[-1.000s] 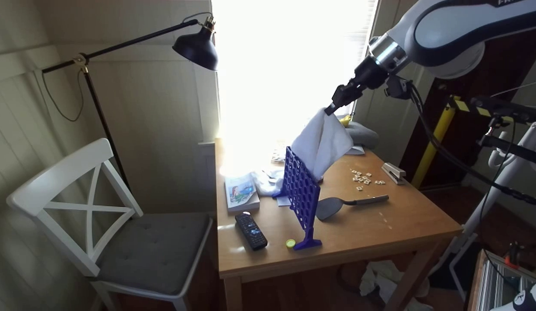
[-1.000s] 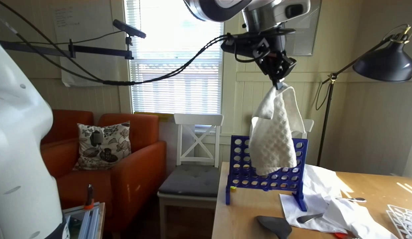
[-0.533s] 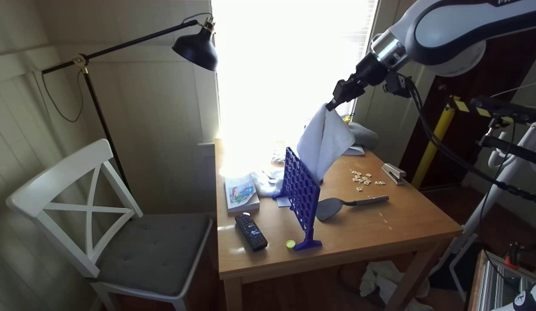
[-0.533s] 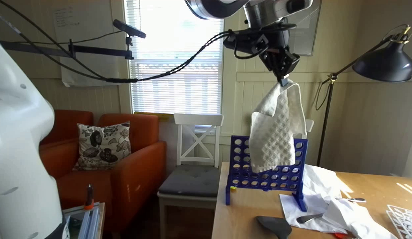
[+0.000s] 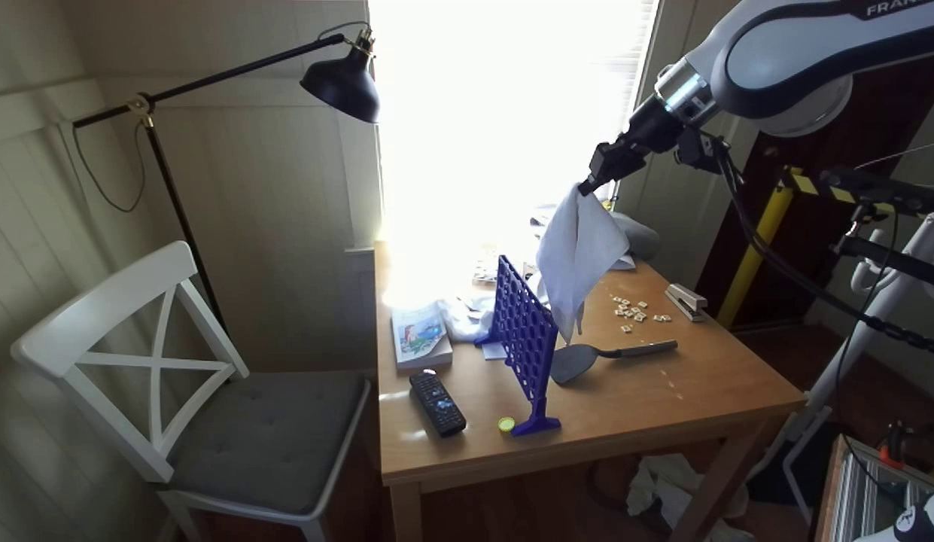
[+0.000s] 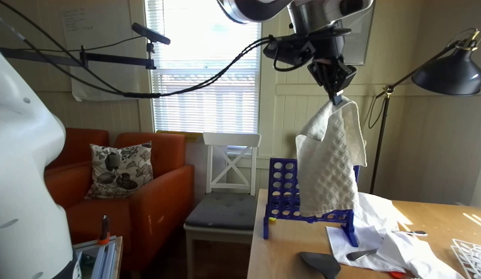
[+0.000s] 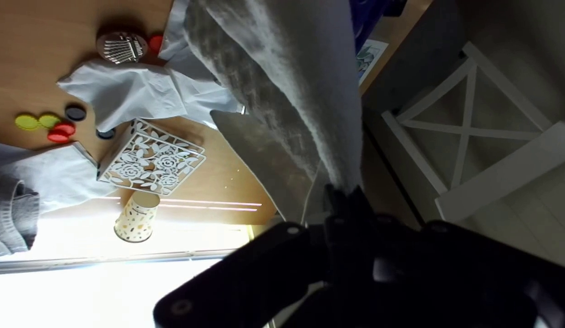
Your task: Put the white towel over the connect four game
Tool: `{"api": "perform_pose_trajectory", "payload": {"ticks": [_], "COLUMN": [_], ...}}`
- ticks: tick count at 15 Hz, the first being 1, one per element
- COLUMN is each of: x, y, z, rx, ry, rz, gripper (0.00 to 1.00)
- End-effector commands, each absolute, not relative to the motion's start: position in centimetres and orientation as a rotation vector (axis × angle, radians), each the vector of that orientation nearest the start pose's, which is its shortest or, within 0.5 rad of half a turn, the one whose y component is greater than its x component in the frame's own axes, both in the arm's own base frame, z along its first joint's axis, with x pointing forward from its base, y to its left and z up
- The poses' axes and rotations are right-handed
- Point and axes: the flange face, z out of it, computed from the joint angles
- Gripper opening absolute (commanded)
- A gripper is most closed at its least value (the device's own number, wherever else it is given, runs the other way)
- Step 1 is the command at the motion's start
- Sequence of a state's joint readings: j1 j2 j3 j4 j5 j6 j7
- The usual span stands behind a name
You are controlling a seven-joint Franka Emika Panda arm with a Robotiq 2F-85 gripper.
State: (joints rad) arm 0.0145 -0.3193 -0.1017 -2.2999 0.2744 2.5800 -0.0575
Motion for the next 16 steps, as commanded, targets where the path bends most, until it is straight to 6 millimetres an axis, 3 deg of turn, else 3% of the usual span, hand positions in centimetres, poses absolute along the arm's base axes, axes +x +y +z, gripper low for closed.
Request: {"api": "perform_pose_trajectory", "payload": {"ticks": [1,7,13,16], "x": [50.5,55.1,59.9,61.6], "y": [-4.4,-0.8,3.3,6.3], "z": [53.7,52.0,53.9,53.1], "rx": [-2.793,-2.847,-2.846,-2.844], "ry": [0.308,0.189,0.082,0.0], "rz": [-0.849,-0.704,-0.73,-0.639], "gripper": [0.01,0.01,0.01,0.01]}}
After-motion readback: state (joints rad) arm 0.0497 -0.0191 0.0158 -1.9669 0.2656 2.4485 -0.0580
